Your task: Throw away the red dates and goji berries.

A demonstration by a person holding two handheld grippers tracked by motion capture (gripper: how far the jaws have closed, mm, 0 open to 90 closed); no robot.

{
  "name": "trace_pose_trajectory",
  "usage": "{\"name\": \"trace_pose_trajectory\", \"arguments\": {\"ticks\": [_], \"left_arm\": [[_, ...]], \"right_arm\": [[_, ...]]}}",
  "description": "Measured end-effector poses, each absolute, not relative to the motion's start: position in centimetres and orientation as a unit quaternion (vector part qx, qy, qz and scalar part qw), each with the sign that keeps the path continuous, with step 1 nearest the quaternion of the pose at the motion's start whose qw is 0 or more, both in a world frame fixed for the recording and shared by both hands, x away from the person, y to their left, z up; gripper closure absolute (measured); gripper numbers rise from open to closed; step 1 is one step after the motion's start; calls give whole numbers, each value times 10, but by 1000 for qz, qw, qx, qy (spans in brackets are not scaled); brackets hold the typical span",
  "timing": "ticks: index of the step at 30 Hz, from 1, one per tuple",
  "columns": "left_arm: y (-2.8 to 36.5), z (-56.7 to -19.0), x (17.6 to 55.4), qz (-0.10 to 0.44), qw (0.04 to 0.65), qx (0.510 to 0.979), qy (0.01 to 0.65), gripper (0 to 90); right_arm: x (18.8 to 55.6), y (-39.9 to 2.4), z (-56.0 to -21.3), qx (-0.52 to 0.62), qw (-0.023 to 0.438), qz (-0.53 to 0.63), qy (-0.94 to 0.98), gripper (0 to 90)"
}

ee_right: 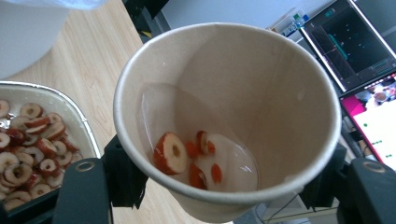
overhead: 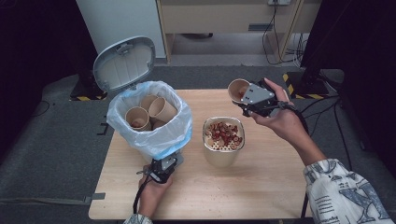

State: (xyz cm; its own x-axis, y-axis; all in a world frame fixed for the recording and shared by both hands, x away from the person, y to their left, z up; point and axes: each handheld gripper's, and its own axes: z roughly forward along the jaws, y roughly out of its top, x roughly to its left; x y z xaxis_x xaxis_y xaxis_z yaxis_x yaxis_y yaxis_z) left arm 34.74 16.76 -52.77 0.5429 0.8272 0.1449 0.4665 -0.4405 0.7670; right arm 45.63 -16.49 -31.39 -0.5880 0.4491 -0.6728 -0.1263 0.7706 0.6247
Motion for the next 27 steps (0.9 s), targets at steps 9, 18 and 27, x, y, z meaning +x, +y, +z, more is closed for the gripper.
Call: {"name": "trace_pose_trajectory", "arguments": {"ticks": [9, 18, 27], "left_arm": [[168, -527, 348, 261, 345, 808, 400, 892], [168, -528, 347, 260, 345, 807, 402, 892], [168, -528, 348, 260, 346, 808, 401, 892]], "right_arm": [[458, -160, -315, 78, 462, 289, 835, 315], [460, -160, -316, 66, 470, 278, 835, 315], [452, -154, -309, 18, 516, 220, 828, 315]]}}
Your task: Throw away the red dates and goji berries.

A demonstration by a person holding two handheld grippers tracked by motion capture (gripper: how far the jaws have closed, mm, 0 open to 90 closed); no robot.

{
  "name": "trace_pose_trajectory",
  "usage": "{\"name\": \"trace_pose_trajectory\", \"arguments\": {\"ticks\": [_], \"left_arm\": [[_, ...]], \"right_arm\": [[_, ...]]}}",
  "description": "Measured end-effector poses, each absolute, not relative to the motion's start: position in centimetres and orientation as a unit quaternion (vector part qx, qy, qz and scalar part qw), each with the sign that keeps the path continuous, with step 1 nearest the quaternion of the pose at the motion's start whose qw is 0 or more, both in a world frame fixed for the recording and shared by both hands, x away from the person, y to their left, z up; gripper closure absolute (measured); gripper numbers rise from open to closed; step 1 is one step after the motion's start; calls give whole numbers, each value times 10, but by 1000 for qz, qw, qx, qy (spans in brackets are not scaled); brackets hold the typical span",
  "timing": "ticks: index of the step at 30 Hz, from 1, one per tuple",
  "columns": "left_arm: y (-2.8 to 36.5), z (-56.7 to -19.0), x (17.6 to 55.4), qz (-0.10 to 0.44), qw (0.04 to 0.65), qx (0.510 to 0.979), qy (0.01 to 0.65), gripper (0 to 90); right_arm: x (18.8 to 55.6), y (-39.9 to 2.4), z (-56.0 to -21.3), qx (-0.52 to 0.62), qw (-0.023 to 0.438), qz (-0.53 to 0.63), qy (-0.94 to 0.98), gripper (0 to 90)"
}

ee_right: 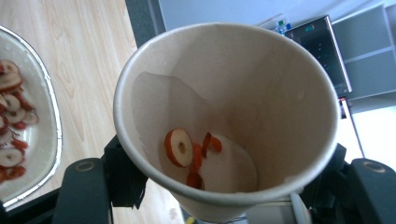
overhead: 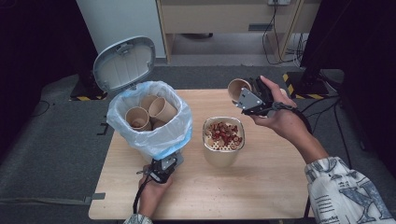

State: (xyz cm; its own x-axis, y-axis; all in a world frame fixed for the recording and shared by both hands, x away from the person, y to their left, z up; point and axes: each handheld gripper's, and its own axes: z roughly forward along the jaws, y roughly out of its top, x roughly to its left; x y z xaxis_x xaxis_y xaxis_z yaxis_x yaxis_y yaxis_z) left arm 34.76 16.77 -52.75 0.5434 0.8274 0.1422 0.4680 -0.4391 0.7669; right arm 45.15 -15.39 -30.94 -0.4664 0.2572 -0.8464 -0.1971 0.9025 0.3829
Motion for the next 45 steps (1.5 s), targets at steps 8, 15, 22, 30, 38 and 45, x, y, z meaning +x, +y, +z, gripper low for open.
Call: {"name": "trace_pose_trajectory", "arguments": {"ticks": [8, 15, 22, 30, 38, 45], "left_arm": [[168, -527, 348, 259, 346, 808, 401, 892], [168, -527, 348, 258, 345, 808, 402, 892], [168, -527, 348, 258, 345, 808, 402, 892], [168, -527, 348, 258, 345, 808, 402, 892], [168, -527, 348, 258, 346, 808, 401, 892], [168, -527, 348, 258, 345, 808, 402, 892]], "right_arm": [[450, -152, -306, 2, 532, 198, 823, 314], [449, -149, -304, -15, 545, 181, 819, 313], [448, -150, -300, -17, 548, 180, 817, 313], [448, -149, -301, -18, 549, 179, 816, 311], [447, -150, -300, -18, 548, 179, 817, 311], [447, -150, -299, -20, 549, 180, 816, 311]]}}
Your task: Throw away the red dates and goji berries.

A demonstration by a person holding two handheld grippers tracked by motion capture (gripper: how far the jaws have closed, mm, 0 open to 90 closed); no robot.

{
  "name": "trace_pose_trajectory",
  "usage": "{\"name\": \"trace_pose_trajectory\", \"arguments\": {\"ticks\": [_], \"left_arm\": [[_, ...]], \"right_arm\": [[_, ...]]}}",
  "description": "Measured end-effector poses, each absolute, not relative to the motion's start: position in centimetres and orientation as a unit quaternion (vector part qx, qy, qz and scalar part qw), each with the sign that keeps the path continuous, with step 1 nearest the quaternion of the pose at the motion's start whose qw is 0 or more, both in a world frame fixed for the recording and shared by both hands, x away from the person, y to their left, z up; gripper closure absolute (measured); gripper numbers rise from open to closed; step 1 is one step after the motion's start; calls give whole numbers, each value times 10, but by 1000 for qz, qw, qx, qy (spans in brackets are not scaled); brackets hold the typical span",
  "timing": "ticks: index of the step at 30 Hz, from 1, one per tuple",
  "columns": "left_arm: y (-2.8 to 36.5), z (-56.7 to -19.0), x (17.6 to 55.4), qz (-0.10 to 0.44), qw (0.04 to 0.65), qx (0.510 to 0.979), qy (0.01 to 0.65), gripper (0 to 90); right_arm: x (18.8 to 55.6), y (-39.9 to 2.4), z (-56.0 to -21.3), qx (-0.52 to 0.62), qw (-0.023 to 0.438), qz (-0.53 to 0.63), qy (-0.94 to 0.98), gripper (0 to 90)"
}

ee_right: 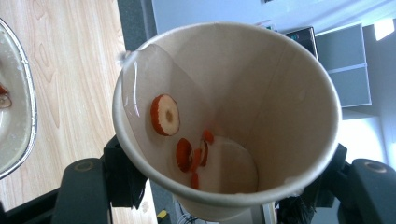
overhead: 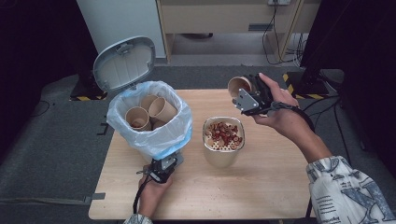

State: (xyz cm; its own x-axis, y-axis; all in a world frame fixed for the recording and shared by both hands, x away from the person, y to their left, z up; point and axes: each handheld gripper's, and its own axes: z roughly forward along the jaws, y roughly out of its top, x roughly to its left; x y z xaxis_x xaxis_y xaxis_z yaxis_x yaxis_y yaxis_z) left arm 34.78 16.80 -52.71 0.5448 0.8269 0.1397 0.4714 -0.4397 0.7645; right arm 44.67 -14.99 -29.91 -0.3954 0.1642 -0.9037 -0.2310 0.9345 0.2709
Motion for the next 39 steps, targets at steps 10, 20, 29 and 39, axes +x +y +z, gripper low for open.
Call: {"name": "trace_pose_trajectory", "arguments": {"ticks": [10, 20, 29, 39], "left_arm": [[168, -527, 348, 257, 346, 808, 403, 892], [168, -527, 348, 256, 345, 808, 402, 892], [168, -527, 348, 256, 346, 808, 403, 892], [168, -527, 348, 255, 347, 808, 403, 892]], "right_arm": [[444, -148, -293, -31, 561, 169, 810, 311], [442, -147, -287, -37, 567, 161, 807, 311], [440, -144, -278, -54, 578, 142, 802, 311], [437, -137, -281, -109, 606, 65, 785, 312]]}}
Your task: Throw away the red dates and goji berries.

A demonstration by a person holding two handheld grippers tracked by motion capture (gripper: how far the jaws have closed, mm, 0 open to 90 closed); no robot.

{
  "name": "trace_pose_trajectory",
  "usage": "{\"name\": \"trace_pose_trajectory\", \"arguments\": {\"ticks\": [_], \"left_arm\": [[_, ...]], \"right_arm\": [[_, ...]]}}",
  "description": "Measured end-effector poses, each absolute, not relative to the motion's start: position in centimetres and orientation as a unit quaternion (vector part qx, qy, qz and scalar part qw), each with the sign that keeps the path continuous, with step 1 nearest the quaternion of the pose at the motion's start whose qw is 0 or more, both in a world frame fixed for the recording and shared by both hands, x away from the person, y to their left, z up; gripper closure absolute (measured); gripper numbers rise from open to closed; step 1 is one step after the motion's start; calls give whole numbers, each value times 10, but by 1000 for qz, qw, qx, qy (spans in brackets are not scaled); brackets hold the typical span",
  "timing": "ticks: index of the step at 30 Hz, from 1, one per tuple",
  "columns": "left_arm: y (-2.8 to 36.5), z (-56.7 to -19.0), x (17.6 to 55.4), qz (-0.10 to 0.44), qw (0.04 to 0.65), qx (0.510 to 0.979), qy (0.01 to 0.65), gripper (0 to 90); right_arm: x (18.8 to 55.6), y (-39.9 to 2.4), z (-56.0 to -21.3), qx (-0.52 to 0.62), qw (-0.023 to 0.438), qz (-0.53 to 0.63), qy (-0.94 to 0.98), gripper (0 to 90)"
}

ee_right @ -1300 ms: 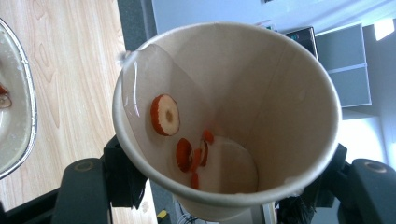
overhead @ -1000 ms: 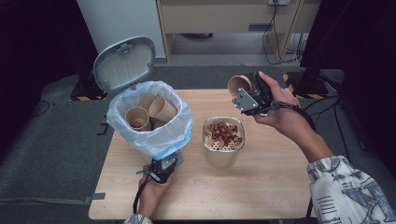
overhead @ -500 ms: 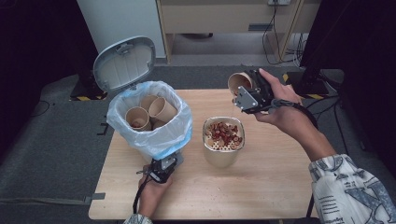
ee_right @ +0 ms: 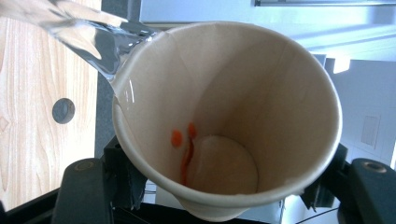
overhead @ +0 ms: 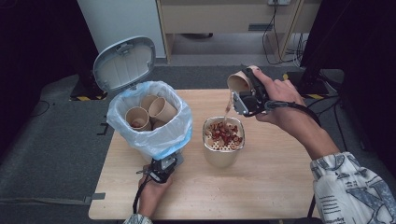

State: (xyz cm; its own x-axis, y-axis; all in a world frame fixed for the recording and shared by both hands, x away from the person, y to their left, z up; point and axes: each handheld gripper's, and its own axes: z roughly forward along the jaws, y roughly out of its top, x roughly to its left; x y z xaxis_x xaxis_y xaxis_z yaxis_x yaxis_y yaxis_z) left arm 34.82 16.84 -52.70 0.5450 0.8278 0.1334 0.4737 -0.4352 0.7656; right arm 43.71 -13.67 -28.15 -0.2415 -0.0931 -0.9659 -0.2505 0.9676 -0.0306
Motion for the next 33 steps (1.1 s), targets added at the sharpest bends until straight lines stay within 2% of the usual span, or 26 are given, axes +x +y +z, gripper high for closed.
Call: {"name": "trace_pose_trajectory", "arguments": {"ticks": [21, 33], "left_arm": [[168, -527, 348, 255, 346, 808, 403, 892], [168, -527, 348, 256, 346, 808, 402, 892]], "right_arm": [[436, -136, -278, -109, 608, 75, 783, 311], [431, -127, -278, -170, 639, -3, 750, 311]]}}
